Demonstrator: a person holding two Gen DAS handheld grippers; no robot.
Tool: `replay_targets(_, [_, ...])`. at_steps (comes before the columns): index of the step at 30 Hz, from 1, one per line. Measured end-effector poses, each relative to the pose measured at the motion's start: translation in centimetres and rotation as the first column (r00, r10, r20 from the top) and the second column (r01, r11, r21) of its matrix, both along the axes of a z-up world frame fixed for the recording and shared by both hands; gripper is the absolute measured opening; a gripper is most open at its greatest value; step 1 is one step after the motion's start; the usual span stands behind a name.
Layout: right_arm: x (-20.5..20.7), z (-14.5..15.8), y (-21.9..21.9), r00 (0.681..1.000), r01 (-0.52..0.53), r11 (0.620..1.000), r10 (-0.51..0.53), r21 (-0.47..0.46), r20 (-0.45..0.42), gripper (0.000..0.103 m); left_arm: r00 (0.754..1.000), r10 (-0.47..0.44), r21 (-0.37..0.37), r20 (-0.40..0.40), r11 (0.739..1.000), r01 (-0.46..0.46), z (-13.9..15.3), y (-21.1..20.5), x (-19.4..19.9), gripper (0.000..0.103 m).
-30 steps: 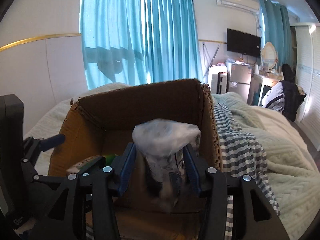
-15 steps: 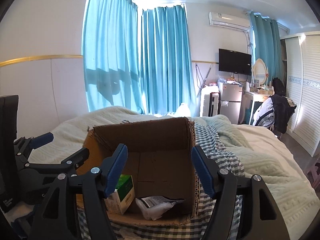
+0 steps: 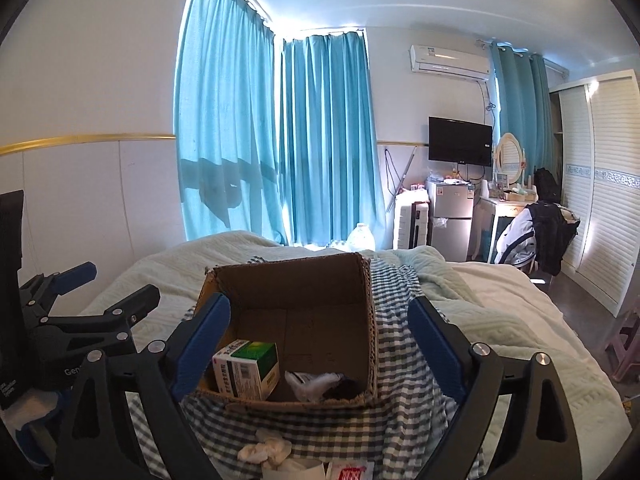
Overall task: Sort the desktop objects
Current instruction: 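Pull both grippers back from the cardboard box toward the scattered items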
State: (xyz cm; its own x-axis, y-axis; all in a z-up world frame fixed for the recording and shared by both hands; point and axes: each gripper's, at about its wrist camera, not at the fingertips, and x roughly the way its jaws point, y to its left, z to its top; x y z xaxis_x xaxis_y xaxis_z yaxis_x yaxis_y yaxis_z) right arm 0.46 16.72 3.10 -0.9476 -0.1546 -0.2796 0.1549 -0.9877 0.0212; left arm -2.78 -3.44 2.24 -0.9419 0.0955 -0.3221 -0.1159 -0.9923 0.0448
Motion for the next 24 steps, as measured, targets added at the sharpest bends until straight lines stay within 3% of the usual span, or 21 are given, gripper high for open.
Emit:
replay_targets(14, [3.4,-4.5,1.0,0.995,0.002,1.0,-0.005,0.028,0.101,0.095,0.997,-0.026,0.018,0.072,1.0,0.025,-3.4,0.4,2.8,0.103])
replay_targets(21, [2.5,-8.1,0.9,0.985,-0.007,0.999,0.001,0.033,0.175,0.095,0.987,-0.059,-0.002,0.151,0.998,0.06,-7.4,1.9,2.3,0.101])
replay_targets(24, [1.7,-10.3,0.8,0.973,-0.008,0.999,-0.003,0.049,0.232,0.095,0.974,-0.081,-0.008,0.212,0.996,0.085,-10.0,2.6,1.3,0.094])
